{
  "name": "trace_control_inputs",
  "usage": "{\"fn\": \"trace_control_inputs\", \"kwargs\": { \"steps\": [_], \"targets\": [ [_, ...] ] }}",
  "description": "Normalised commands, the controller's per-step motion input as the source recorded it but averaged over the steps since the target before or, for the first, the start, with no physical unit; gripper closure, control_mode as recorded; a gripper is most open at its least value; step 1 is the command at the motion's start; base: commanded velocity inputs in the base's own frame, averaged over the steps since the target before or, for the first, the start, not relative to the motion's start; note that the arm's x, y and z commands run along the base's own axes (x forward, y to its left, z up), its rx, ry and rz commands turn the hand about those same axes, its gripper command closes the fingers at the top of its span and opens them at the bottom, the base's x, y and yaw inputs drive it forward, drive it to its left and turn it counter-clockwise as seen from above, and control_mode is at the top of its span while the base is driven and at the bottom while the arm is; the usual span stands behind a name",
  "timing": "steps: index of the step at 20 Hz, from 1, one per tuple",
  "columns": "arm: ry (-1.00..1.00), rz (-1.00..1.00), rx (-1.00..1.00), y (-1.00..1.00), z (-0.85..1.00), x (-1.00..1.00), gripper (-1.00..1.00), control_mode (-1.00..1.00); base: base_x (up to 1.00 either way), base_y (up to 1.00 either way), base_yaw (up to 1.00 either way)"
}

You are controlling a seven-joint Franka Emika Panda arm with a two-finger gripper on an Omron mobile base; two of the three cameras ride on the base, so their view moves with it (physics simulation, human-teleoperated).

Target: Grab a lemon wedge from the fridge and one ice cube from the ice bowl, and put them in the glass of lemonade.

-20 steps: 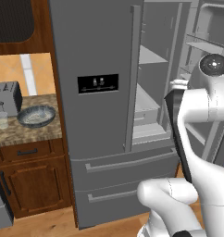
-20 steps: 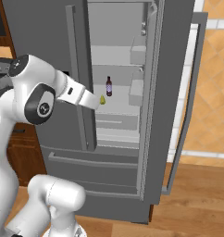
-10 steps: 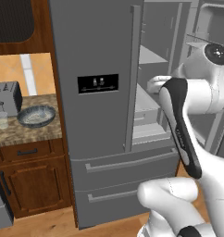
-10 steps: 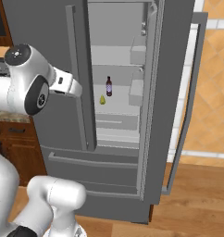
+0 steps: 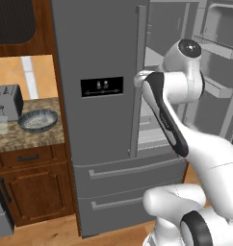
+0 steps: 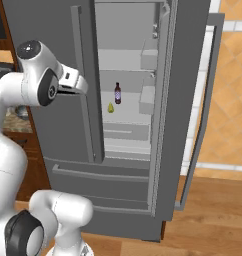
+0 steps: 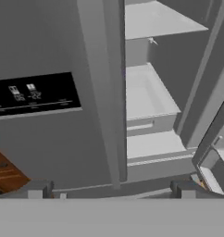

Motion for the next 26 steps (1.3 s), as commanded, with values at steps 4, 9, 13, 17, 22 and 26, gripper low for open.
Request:
{"fn": "trace_control_inputs", "kwargs": {
  "steps": [4, 9, 13, 17, 22, 26],
  "targets": [
    [0.0, 0.0, 0.0, 0.06, -0.54, 0.96, -1.0, -1.0, 0.0, 0.0, 0.0],
    [0.0, 0.0, 0.0, 0.18, -0.18, 0.85, -1.0, -1.0, 0.0, 0.0, 0.0],
    [-0.06, 0.07, -0.01, 0.08, 0.36, 0.5, -1.0, -1.0, 0.0, 0.0, 0.0],
    [-0.05, 0.1, 0.0, -0.04, 0.57, 0.0, -1.0, -1.0, 0.0, 0.0, 0.0],
    [-0.15, 0.05, 0.0, -0.04, 0.34, 0.02, -1.0, -1.0, 0.0, 0.0, 0.0],
    [-0.03, 0.0, -0.07, 0.0, 0.01, 0.09, -1.0, -1.0, 0.0, 0.0, 0.0]
  ]
}}
